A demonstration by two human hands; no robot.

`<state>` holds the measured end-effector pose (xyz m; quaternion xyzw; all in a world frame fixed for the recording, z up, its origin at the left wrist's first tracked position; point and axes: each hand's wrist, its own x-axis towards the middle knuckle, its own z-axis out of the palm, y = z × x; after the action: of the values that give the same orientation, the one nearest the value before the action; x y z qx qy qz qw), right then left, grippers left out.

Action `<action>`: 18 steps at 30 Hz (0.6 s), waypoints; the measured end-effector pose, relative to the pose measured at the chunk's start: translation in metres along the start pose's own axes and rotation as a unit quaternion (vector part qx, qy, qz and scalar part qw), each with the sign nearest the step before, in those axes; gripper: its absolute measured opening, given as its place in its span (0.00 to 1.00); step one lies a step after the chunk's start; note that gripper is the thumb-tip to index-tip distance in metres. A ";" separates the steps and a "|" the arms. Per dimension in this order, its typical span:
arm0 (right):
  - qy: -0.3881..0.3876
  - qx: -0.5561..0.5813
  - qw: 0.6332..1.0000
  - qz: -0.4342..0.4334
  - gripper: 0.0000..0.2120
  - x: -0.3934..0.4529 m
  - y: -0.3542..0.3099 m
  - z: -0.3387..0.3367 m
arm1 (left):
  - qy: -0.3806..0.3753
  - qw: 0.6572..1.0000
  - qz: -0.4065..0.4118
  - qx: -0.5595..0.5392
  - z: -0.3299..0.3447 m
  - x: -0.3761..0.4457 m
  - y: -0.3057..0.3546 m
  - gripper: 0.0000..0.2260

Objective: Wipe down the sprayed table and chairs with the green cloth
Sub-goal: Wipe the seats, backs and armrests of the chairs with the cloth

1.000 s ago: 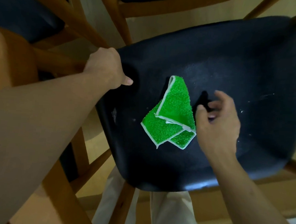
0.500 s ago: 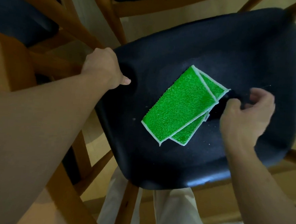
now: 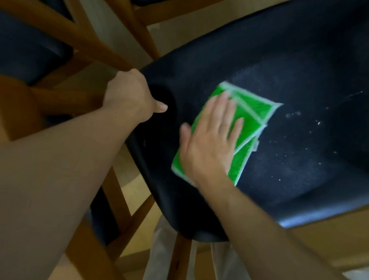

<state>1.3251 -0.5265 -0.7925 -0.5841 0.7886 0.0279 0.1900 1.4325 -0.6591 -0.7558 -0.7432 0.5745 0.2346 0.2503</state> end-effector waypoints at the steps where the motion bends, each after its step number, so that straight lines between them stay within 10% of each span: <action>1: -0.024 -0.008 0.996 -0.086 0.35 -0.019 0.001 0.006 | -0.005 1.000 -0.001 -0.003 -0.001 0.000 0.000 0.37; 5: -0.110 -0.061 0.920 -0.370 0.30 -0.091 0.031 0.019 | -0.020 1.000 -0.006 -0.019 0.001 0.002 -0.003 0.35; 8: -0.102 -0.062 0.899 -0.420 0.28 -0.067 0.051 0.014 | -0.012 1.000 -0.007 -0.018 0.003 0.002 -0.003 0.35; 18: 0.085 0.012 0.993 0.078 0.32 0.086 0.013 -0.026 | -0.001 1.000 0.005 -0.006 0.001 0.001 -0.003 0.36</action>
<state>1.2845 -0.6078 -0.7997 -0.5189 0.8453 -0.0168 0.1266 1.4351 -0.6583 -0.7567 -0.7415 0.5764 0.2404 0.2451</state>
